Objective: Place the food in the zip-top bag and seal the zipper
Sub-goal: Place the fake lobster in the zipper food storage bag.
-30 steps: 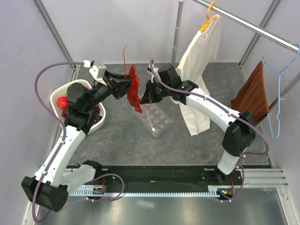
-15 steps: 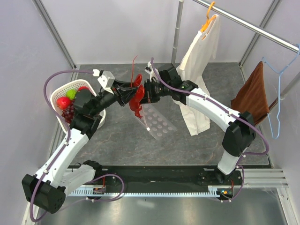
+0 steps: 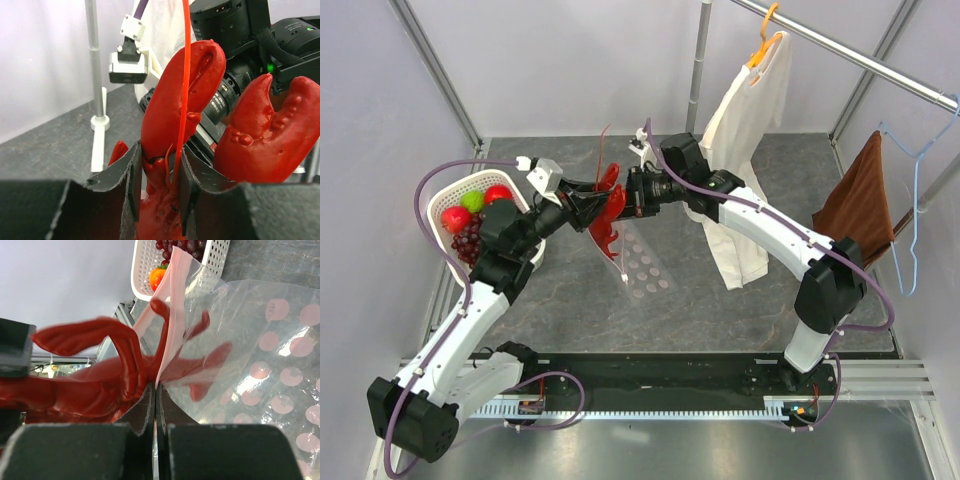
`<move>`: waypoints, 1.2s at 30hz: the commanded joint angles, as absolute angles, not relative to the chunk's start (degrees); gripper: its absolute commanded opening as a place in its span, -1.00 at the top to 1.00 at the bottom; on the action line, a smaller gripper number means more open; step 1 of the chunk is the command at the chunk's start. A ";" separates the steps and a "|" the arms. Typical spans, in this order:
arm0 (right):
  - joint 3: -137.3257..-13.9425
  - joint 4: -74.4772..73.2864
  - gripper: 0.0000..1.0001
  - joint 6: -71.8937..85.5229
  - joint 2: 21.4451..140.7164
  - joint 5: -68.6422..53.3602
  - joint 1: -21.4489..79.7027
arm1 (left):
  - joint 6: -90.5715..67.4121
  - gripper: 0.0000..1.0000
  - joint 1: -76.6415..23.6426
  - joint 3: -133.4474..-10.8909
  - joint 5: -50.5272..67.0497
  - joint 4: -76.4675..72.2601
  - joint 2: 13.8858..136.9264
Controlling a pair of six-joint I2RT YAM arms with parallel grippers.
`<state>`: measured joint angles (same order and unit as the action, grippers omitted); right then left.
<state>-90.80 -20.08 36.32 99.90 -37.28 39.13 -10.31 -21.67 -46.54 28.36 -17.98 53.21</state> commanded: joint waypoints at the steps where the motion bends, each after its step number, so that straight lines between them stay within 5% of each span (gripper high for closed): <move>1: -92.99 -14.85 1.00 37.79 97.65 -39.64 39.20 | -16.44 0.82 -22.15 -48.35 29.53 -16.88 52.74; 4: -93.69 -14.85 1.00 37.88 97.47 -39.81 39.11 | -14.34 0.67 -22.15 -45.88 29.18 -16.96 51.86; 6: -94.13 -14.85 1.00 37.88 97.21 -40.16 39.02 | -12.84 0.29 -22.15 -45.44 27.69 -16.70 51.42; 13: -94.83 -14.77 1.00 38.41 96.94 -40.96 38.23 | -12.13 -0.39 -22.06 -51.75 25.49 -2.68 50.28; 20: -94.13 -14.59 1.00 39.02 96.06 -41.31 37.35 | -16.60 -0.47 -21.62 -52.82 18.29 7.88 43.34; 36: -93.52 -14.33 1.00 39.64 95.80 -39.29 37.27 | -26.09 -0.13 -21.71 -45.01 14.85 28.82 34.63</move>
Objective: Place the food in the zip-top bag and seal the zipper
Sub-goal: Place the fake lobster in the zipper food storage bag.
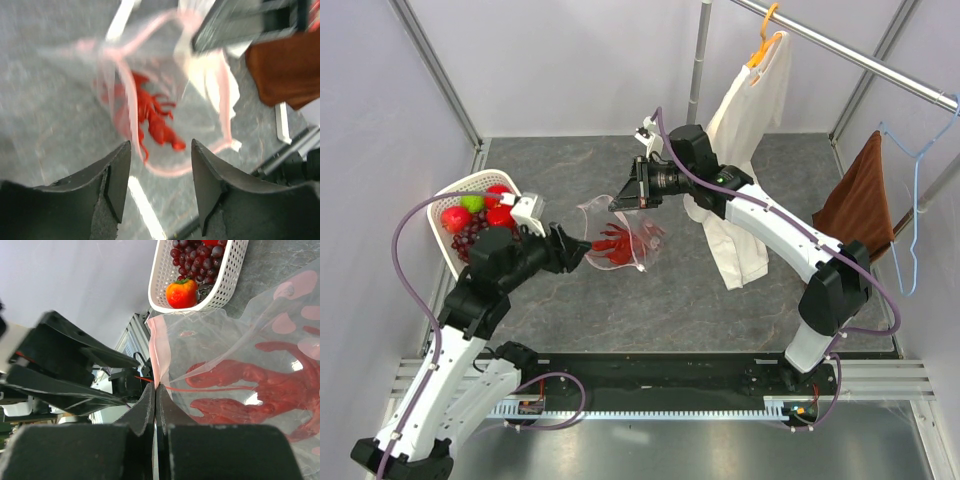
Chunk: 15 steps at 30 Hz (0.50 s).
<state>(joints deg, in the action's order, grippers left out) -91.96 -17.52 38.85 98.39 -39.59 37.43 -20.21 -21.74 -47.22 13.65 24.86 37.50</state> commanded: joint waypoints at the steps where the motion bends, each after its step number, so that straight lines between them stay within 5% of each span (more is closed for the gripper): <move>1: -93.69 -14.41 1.00 39.64 95.97 -39.20 37.27 | -27.84 -0.11 -21.71 -44.83 14.94 29.35 34.19; 15: -94.13 -14.33 1.00 39.99 96.77 -37.79 37.27 | -39.54 -0.14 -21.71 -36.22 20.57 21.89 37.00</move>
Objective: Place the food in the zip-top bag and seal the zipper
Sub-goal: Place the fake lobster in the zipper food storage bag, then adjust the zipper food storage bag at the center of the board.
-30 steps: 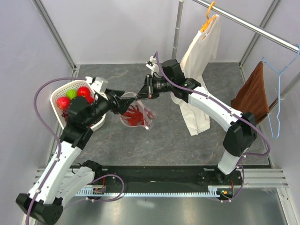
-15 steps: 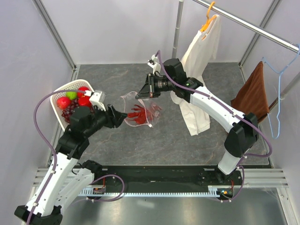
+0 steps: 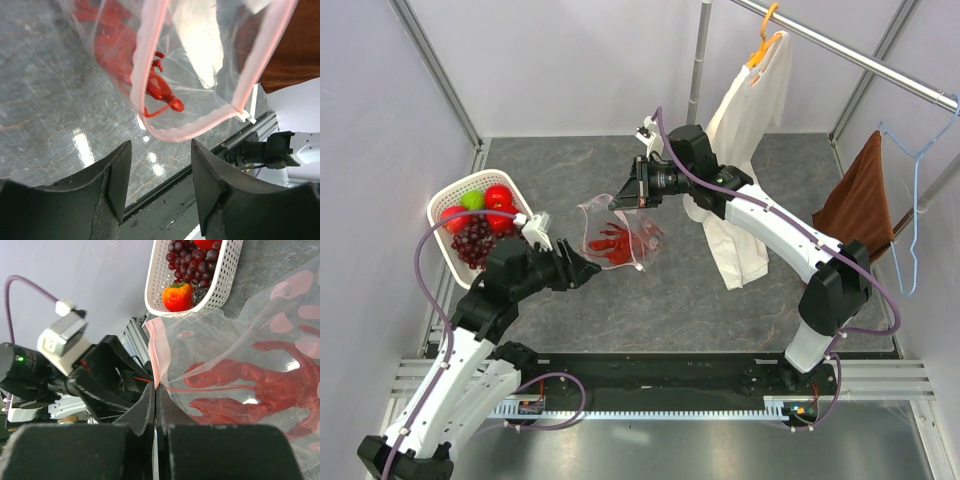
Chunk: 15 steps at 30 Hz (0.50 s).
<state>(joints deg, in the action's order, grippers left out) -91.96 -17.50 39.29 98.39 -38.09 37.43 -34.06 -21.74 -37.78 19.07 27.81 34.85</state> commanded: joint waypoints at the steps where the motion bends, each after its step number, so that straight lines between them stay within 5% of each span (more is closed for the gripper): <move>1: -94.13 -14.41 1.00 40.08 96.85 -37.97 37.27 | -39.81 -0.12 -21.62 -35.95 20.48 20.93 37.35; 8: -93.25 -14.41 1.00 39.90 96.50 -38.14 37.27 | -41.13 0.14 -21.71 -35.33 20.48 18.02 38.58; 12: -92.29 -14.94 1.00 39.11 95.80 -38.06 37.27 | -38.16 0.96 -21.71 -36.73 22.93 18.19 38.50; 15: -93.24 -16.95 1.00 36.05 95.10 -37.44 37.27 | -35.88 0.96 -21.71 -39.63 28.55 18.37 38.76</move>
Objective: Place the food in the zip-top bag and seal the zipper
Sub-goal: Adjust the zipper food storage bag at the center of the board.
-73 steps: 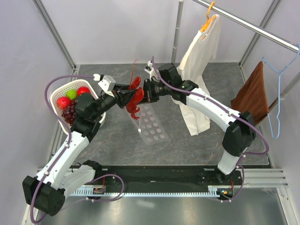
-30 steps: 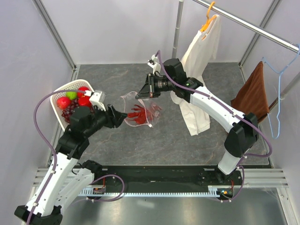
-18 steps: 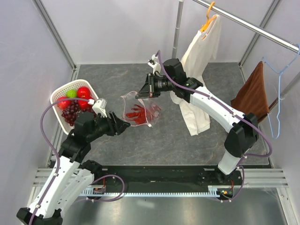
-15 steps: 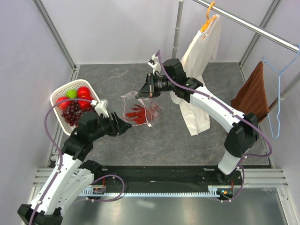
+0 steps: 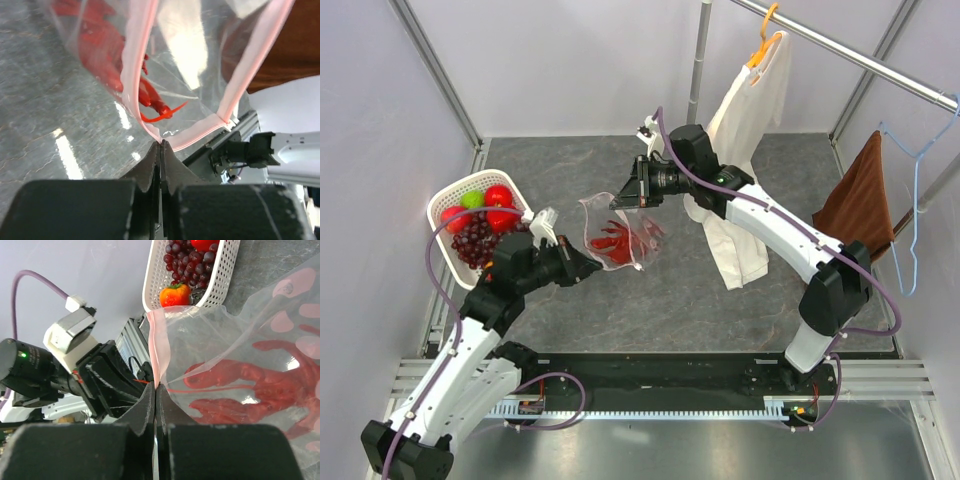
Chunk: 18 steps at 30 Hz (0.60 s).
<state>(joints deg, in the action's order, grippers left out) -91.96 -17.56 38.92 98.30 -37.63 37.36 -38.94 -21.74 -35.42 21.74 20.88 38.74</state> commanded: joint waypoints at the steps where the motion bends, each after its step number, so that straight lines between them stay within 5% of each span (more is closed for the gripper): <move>1: -94.12 -18.53 1.00 34.12 95.01 -36.83 37.27 | -35.16 0.96 -21.62 -40.77 30.57 18.72 38.67; 8: -106.07 -38.30 1.00 13.12 92.03 -25.41 37.00 | -28.13 0.96 -20.66 -56.23 41.04 23.45 41.30; 13: -110.83 -47.71 1.00 7.91 89.12 -19.70 37.00 | -33.04 0.96 -14.52 -56.52 52.33 23.03 42.36; 18: -105.32 -48.62 1.00 10.27 86.22 -21.44 37.18 | -36.02 0.96 -6.19 -55.81 51.85 24.79 45.25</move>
